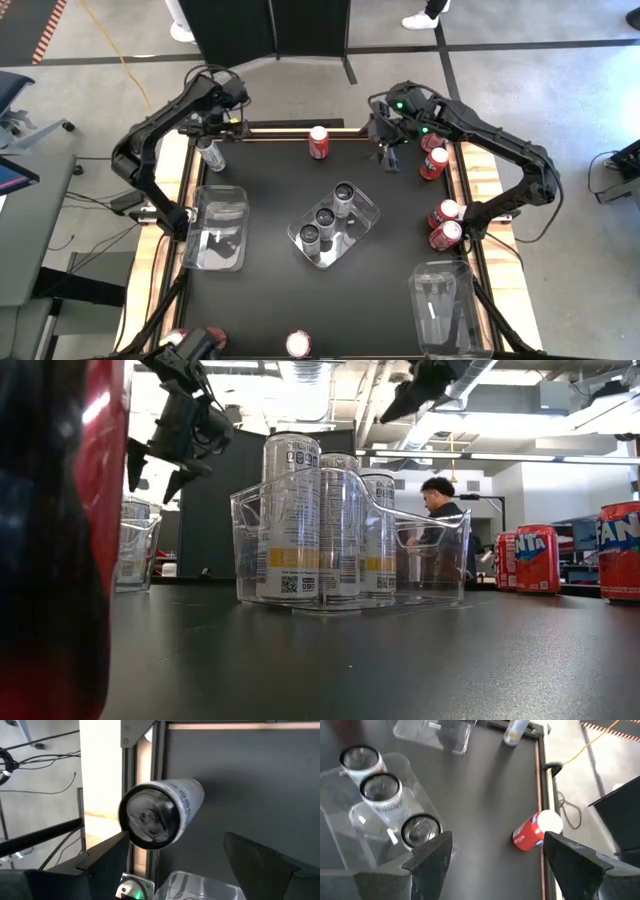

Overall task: Sort soda cans
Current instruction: Put the white soda can into the middle transparent bin

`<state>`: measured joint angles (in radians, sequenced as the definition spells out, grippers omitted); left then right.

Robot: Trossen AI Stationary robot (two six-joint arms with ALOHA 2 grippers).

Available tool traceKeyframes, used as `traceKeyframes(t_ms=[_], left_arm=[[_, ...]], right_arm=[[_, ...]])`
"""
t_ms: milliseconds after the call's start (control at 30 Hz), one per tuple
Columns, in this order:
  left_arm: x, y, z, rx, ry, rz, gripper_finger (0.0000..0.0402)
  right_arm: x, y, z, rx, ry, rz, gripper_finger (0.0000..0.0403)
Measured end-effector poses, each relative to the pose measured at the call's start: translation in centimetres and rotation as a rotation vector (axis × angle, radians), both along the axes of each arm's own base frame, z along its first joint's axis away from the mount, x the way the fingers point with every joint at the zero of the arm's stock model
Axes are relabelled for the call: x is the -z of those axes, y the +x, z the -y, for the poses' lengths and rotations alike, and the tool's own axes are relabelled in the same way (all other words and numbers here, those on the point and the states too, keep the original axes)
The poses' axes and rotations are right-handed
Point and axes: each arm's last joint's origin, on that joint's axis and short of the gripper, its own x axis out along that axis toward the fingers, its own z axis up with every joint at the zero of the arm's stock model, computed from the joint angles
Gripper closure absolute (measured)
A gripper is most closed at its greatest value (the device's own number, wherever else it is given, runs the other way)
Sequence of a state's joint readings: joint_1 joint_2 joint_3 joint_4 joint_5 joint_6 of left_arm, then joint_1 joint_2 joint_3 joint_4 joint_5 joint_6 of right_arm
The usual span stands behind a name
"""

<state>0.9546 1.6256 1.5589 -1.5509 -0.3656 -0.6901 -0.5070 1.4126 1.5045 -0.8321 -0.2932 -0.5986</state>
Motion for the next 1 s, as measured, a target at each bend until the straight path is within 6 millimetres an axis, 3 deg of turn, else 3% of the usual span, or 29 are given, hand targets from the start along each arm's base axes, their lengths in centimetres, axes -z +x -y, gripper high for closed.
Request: traceKeyframes(t_ms=[267,733,1000], left_arm=[[-2.1,-1.4,1.5,-0.016,0.091,0.088,0.0084],[-1.0,-1.8,2.5,-0.003,0.115,0.132,0.0084],[-1.0,-1.8,2.5,-0.003,0.124,0.124,0.0108]], right_arm=[[1.4,0.0,0.9,0.032,0.011,-0.007,0.0072],[1.5,0.3,0.0,0.017,0.033,-0.013,0.0072],[1.5,0.5,-0.4,0.002,0.035,-0.019,0.0072]])
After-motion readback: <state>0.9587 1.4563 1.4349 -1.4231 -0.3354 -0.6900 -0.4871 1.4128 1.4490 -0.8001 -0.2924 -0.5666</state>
